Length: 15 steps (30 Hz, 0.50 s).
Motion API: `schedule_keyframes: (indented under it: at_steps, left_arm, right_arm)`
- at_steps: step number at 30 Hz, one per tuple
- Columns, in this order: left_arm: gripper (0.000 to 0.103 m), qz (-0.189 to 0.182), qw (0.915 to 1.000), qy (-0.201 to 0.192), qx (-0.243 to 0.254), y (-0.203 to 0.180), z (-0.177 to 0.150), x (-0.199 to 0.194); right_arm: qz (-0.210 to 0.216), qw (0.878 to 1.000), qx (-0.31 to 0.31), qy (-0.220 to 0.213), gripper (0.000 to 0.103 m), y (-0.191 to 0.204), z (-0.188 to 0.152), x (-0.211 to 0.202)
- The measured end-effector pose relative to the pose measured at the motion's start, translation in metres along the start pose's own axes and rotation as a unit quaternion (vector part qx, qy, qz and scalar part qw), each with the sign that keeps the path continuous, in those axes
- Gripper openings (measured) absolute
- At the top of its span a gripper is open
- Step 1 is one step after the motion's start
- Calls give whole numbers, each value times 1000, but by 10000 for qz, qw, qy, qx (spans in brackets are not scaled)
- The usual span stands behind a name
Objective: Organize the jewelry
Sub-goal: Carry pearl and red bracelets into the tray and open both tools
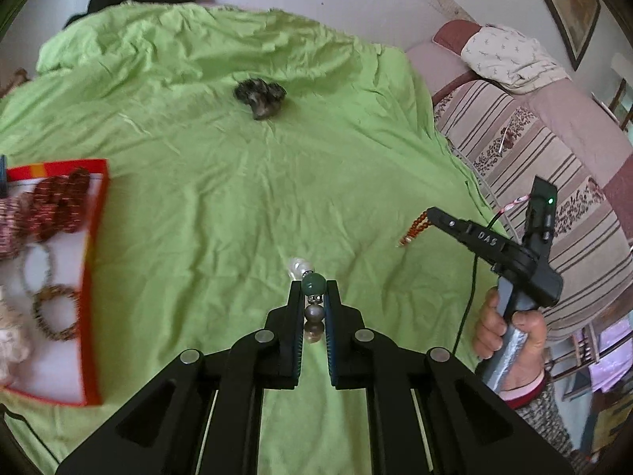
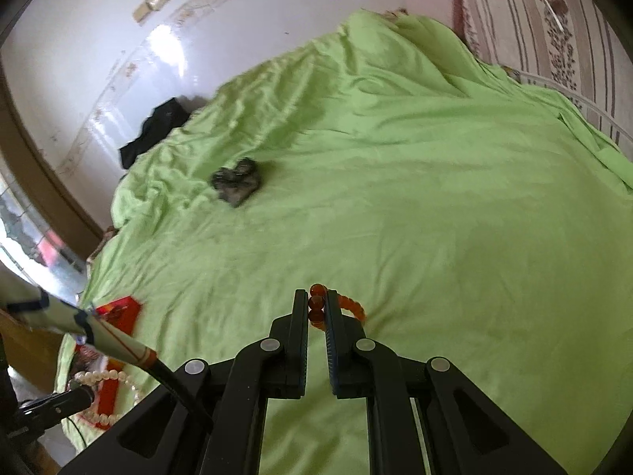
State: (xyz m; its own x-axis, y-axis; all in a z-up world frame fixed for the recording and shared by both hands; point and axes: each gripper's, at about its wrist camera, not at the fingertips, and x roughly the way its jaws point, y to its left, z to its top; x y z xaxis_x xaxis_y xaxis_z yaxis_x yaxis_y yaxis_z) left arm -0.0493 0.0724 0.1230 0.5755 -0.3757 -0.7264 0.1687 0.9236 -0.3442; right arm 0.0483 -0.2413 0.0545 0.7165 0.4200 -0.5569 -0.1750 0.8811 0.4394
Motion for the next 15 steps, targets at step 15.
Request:
schedule_keyframes:
  at_steps: [15]
  left_arm:
    - [9, 719, 9948, -691, -207, 47, -38, -91]
  right_arm:
    - [292, 9984, -473, 57, 9, 56, -51, -27]
